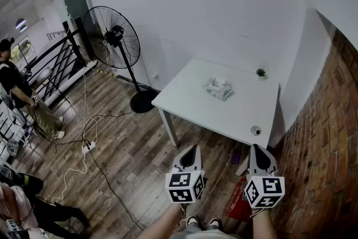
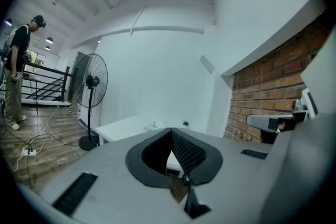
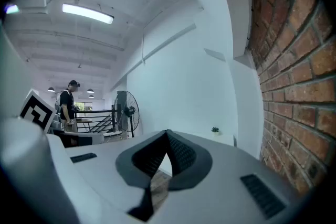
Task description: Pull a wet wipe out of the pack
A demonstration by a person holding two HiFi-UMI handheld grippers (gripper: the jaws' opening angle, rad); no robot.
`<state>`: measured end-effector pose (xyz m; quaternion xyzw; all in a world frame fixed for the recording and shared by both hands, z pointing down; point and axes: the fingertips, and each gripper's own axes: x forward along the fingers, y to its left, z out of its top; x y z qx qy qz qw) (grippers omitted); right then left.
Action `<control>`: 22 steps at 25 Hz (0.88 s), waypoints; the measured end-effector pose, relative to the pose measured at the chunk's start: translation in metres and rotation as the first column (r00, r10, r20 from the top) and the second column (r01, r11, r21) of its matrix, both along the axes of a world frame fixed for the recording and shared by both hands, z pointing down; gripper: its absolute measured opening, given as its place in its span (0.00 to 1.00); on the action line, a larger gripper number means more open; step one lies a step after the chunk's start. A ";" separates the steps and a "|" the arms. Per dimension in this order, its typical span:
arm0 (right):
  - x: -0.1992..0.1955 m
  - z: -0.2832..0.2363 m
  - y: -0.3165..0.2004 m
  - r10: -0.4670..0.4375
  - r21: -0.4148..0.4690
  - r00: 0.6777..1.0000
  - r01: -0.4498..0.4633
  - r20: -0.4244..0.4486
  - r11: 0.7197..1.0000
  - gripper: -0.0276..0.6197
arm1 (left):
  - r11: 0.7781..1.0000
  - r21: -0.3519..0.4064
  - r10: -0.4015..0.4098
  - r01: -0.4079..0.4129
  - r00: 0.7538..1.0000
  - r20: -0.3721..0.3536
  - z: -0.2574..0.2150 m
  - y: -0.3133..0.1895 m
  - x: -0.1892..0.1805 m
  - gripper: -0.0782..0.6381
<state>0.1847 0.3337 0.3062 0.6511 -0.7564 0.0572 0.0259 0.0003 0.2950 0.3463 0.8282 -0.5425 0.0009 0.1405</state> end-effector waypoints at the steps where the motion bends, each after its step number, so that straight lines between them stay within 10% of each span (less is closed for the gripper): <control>1: 0.000 0.001 -0.001 -0.001 0.001 1.000 0.001 -0.001 1.000 0.04 | 1.000 0.000 -0.001 0.001 1.000 0.001 0.001 -0.001 0.000 0.11; 22: -0.004 -0.003 -0.004 0.007 0.031 1.000 -0.007 0.018 0.999 0.07 | 1.000 -0.011 -0.030 0.030 1.000 0.000 0.006 -0.003 -0.012 0.11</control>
